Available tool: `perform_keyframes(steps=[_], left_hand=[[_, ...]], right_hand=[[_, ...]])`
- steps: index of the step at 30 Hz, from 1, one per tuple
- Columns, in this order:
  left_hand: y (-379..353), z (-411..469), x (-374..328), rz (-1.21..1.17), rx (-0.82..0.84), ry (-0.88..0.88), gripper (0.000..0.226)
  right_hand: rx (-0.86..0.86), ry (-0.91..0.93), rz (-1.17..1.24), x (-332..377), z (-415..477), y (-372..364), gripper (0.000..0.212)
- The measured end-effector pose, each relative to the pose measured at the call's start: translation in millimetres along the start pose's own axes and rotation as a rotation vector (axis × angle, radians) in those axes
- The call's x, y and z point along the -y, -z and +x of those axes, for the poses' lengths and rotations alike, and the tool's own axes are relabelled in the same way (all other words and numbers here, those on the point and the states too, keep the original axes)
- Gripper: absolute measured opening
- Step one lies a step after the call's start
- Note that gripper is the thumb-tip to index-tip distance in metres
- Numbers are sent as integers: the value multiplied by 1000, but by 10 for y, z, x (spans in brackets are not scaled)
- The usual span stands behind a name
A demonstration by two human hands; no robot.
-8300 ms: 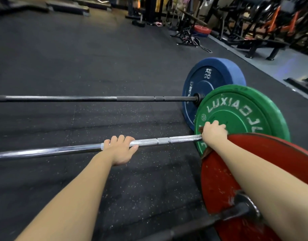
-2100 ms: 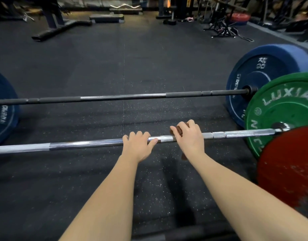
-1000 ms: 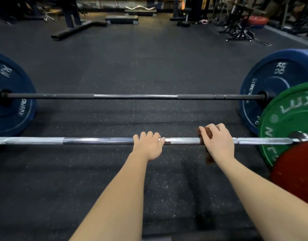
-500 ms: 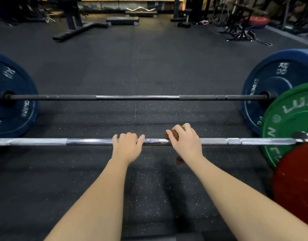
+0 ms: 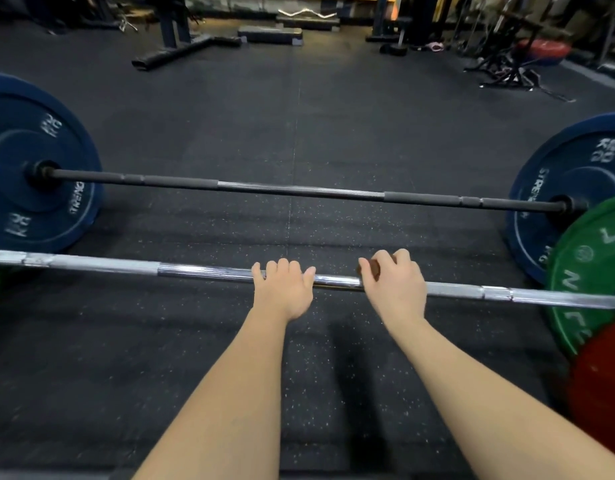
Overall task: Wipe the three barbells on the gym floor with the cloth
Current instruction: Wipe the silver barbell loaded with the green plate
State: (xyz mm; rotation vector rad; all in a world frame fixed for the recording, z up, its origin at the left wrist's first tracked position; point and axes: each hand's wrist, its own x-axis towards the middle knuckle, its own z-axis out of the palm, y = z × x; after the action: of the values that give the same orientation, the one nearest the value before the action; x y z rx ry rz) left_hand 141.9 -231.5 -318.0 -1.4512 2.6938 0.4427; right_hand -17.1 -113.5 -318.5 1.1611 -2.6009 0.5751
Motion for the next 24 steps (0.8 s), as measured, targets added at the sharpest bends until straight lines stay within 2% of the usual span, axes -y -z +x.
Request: perform_keyframes(steps=[3, 7, 10, 13, 17, 21, 24], left_hand=[[2, -7, -12, -6, -16, 1, 54], [8, -19, -21, -26, -8, 3, 53], [20, -22, -21, -26, -11, 1, 51], [16, -16, -17, -38, -9, 0, 51], [0, -11, -5, -21, -31, 0, 50], [-22, -22, 5, -19, -59, 1, 45], [65, -2, 9, -134, -68, 41, 37]], right_hand=[[10, 113, 57, 266, -60, -85, 29], [84, 205, 129, 153, 2, -17, 30], [127, 139, 90, -135, 66, 104, 34], [83, -24, 49, -488, 88, 181, 38], [21, -100, 14, -494, 89, 145, 37], [-34, -28, -24, -148, 47, 7, 32], [-73, 59, 28, 227, -3, -140, 27]])
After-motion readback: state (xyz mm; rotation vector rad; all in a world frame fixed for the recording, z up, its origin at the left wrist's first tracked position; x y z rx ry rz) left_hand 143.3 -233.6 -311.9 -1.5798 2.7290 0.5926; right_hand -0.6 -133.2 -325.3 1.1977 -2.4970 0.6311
